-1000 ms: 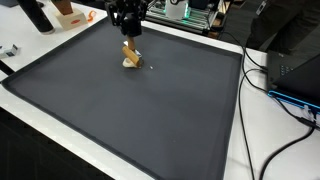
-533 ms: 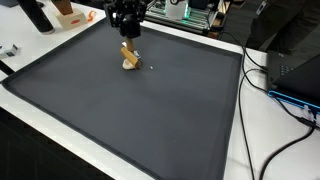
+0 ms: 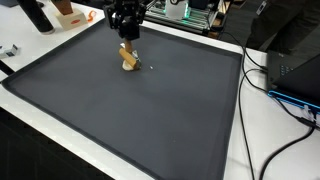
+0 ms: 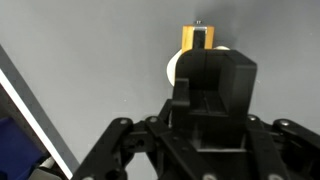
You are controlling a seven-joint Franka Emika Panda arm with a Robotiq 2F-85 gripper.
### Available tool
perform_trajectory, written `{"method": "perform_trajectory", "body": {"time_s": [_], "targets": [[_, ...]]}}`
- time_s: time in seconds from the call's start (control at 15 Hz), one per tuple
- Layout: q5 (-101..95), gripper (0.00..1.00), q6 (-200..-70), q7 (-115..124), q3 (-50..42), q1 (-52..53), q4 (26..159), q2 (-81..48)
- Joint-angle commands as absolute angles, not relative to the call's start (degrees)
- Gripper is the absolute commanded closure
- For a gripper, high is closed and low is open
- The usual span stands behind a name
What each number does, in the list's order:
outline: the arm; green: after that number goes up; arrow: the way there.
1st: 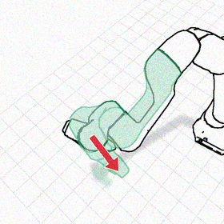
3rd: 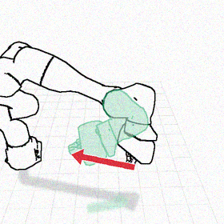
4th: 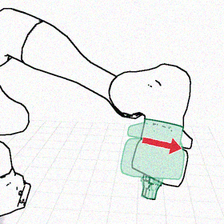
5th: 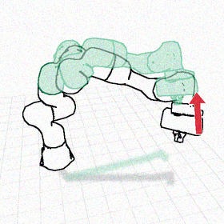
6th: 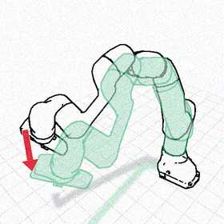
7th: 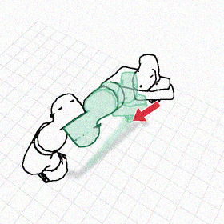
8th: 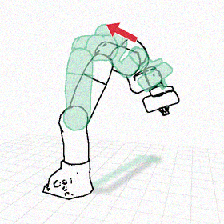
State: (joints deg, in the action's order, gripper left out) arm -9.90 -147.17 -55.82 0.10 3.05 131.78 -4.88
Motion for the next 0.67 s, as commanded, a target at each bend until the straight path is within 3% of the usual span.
{"method": "perform_trajectory", "body": {"time_s": [0.0,0.6], "targets": [[-12.3,0.76,-148.2,-53.3,0.8,2.2,131.4,-6.3],[-15.1,0.76,-148.7,-49.6,0.6,2.0,131.1,-6.0]]}}
